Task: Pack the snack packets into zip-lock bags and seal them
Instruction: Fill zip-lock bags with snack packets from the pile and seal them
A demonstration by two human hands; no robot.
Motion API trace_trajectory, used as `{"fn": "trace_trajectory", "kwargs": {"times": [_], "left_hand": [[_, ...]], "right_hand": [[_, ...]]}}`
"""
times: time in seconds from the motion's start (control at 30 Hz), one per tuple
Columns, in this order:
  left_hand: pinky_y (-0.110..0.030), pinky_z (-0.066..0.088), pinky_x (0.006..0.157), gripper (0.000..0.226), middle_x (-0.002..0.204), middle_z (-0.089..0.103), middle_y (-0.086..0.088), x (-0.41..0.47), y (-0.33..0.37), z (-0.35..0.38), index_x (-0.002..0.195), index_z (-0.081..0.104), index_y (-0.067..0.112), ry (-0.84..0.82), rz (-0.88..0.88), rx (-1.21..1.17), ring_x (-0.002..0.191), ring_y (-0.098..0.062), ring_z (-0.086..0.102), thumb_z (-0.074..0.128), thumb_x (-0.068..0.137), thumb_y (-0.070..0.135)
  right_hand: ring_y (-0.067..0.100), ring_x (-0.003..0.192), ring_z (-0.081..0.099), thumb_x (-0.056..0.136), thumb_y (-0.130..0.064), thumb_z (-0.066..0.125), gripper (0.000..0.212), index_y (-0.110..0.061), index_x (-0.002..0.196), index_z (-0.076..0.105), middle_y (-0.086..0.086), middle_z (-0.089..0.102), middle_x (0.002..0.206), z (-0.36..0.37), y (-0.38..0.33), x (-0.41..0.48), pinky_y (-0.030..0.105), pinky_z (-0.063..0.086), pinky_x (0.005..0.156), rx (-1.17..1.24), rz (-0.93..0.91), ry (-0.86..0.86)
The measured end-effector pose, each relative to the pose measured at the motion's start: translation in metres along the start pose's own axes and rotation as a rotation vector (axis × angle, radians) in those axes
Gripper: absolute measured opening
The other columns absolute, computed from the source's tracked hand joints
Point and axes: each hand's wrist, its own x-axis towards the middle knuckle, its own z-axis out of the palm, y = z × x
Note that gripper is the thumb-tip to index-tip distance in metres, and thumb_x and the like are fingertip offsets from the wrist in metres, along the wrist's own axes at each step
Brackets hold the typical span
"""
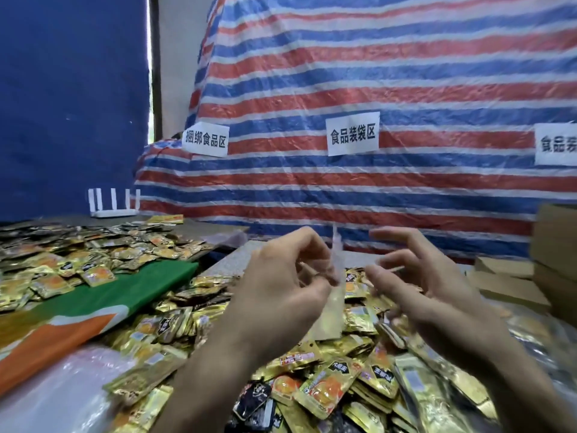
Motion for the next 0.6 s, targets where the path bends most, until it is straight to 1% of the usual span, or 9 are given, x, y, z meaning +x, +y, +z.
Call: {"fn": "trace_trajectory", "kwargs": {"times": [0.1,0.13,0.17,0.2,0.27,0.33,0.4,0.5,0.6], "left_hand": [[-0.046,0.059,0.077,0.022,0.079,0.071,-0.004,0.01,-0.004,0.005,0.08,0.06,0.012,-0.185,-0.037,-0.168,0.078,-0.026,0.069,0.056,0.08,-0.009],[-0.048,0.059,0.078,0.021,0.078,0.07,-0.006,0.012,-0.007,0.007,0.081,0.06,0.009,-0.212,-0.049,-0.195,0.079,-0.031,0.068,0.054,0.079,-0.011],[-0.048,0.058,0.077,0.021,0.077,0.069,-0.008,0.013,-0.011,0.009,0.082,0.06,0.005,-0.224,-0.067,-0.21,0.08,-0.034,0.067,0.054,0.08,-0.015],[-0.047,0.057,0.075,0.021,0.077,0.068,-0.01,0.014,-0.016,0.012,0.083,0.06,0.002,-0.22,-0.087,-0.219,0.079,-0.035,0.067,0.053,0.08,-0.018],[-0.04,0.056,0.07,0.023,0.075,0.068,-0.013,0.014,-0.026,0.015,0.083,0.06,-0.001,-0.208,-0.125,-0.224,0.074,-0.028,0.066,0.05,0.08,-0.022],[-0.034,0.054,0.065,0.024,0.075,0.068,-0.015,0.016,-0.034,0.017,0.085,0.061,-0.001,-0.219,-0.167,-0.225,0.07,-0.023,0.065,0.049,0.08,-0.022],[-0.032,0.053,0.064,0.024,0.073,0.069,-0.014,0.019,-0.043,0.017,0.086,0.062,0.0,-0.218,-0.22,-0.217,0.069,-0.023,0.064,0.05,0.082,-0.02],[-0.041,0.053,0.067,0.024,0.072,0.072,-0.011,0.022,-0.056,0.016,0.09,0.064,0.003,-0.211,-0.288,-0.173,0.068,-0.025,0.063,0.052,0.082,-0.016],[-0.05,0.055,0.085,0.02,0.086,0.074,-0.004,0.021,-0.061,0.016,0.097,0.065,0.011,-0.228,-0.326,-0.127,0.083,-0.024,0.069,0.062,0.086,-0.005]], "right_hand": [[-0.016,0.118,0.045,0.084,-0.064,0.062,0.052,-0.058,0.132,0.043,-0.034,0.048,0.129,-0.013,0.003,0.0,0.019,0.044,0.09,-0.295,-0.111,0.025],[-0.019,0.121,0.041,0.082,-0.06,0.062,0.05,-0.058,0.129,0.047,-0.038,0.045,0.132,-0.015,0.003,-0.001,0.017,0.041,0.094,-0.347,-0.125,-0.016],[-0.018,0.12,0.044,0.083,-0.057,0.063,0.043,-0.054,0.124,0.054,-0.038,0.05,0.13,-0.017,0.005,-0.002,0.017,0.042,0.095,-0.36,-0.122,-0.056],[-0.013,0.115,0.053,0.087,-0.05,0.066,0.029,-0.047,0.116,0.063,-0.032,0.06,0.123,-0.017,0.006,-0.001,0.02,0.047,0.093,-0.338,-0.103,-0.09],[0.007,0.091,0.07,0.09,-0.029,0.072,0.008,-0.028,0.096,0.076,-0.011,0.076,0.099,-0.016,0.006,0.001,0.032,0.058,0.083,-0.225,-0.038,-0.157],[0.021,0.078,0.072,0.088,-0.016,0.071,0.007,-0.017,0.087,0.077,0.004,0.077,0.085,-0.016,0.005,0.003,0.036,0.058,0.073,-0.166,0.065,-0.241],[0.022,0.074,0.071,0.09,-0.015,0.069,0.009,-0.013,0.087,0.077,0.009,0.076,0.083,-0.014,0.005,0.003,0.032,0.057,0.067,-0.136,0.187,-0.338],[0.021,0.07,0.069,0.09,-0.012,0.068,0.009,-0.006,0.087,0.075,0.014,0.075,0.082,-0.011,0.005,0.004,0.03,0.056,0.062,-0.079,0.326,-0.415],[0.023,0.065,0.064,0.086,-0.01,0.069,0.01,0.0,0.086,0.072,0.014,0.074,0.078,-0.006,0.001,0.004,0.029,0.053,0.054,-0.039,0.353,-0.418]]}}
